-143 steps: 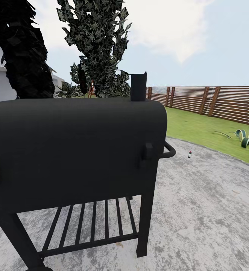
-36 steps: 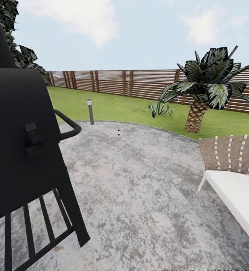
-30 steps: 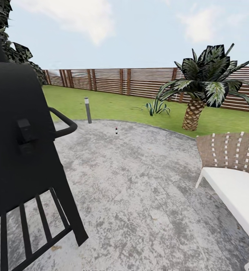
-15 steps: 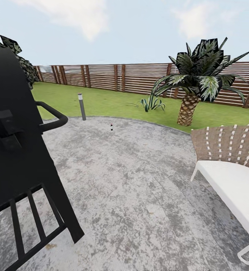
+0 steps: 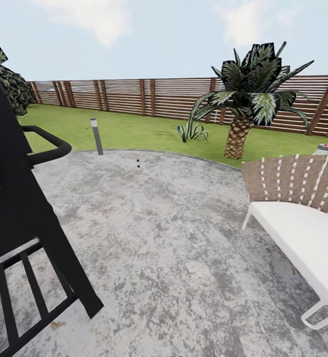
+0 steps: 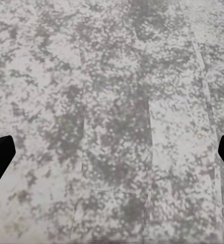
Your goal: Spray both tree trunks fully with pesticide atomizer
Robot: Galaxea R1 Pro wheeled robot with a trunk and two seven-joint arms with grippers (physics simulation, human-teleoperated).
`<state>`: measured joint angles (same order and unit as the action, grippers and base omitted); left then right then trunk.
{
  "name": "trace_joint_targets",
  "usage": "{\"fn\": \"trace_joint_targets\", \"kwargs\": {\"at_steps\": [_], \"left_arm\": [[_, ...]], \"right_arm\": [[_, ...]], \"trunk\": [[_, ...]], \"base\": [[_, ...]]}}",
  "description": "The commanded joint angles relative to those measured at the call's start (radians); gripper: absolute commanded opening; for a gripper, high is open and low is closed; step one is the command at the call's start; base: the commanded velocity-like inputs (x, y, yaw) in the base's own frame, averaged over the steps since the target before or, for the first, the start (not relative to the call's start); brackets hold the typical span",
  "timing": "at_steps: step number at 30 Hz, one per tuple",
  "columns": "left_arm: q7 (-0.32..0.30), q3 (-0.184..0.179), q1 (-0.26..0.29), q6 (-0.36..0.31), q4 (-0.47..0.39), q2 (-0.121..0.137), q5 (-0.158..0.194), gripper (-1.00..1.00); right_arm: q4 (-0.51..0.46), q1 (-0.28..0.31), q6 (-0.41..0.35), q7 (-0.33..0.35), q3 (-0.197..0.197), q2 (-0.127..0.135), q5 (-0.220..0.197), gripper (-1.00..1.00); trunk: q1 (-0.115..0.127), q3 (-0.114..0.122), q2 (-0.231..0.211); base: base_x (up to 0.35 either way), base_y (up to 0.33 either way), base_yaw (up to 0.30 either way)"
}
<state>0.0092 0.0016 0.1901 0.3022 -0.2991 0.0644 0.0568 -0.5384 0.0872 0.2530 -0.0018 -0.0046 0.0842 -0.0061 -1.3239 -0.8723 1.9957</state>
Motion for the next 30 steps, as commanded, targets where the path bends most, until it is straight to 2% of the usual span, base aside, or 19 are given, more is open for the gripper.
{"fn": "trace_joint_targets", "kwargs": {"at_steps": [1, 19, 30], "left_arm": [[0.000, 0.000, 0.000, 0.000, 0.000, 0.000, 0.000, 1.00], [0.000, 0.000, 0.000, 0.000, 0.000, 0.002, 0.000, 1.00], [0.000, 0.000, 0.000, 0.000, 0.000, 0.002, 0.000, 1.00]], "right_arm": [[0.000, 0.000, 0.000, 0.000, 0.000, 0.000, 0.000, 1.00], [0.000, 0.000, 0.000, 0.000, 0.001, 0.000, 0.001, 1.00], [0.002, 0.000, 0.000, 0.000, 0.002, -0.001, 0.001, 1.00]], "trunk": [[-0.004, -0.005, 0.007], [-0.073, -0.083, 0.133], [-0.073, -0.095, 0.133]], "base": [[0.000, 0.000, -0.202], [0.000, 0.000, -0.214], [0.000, 0.000, -0.211]]}}
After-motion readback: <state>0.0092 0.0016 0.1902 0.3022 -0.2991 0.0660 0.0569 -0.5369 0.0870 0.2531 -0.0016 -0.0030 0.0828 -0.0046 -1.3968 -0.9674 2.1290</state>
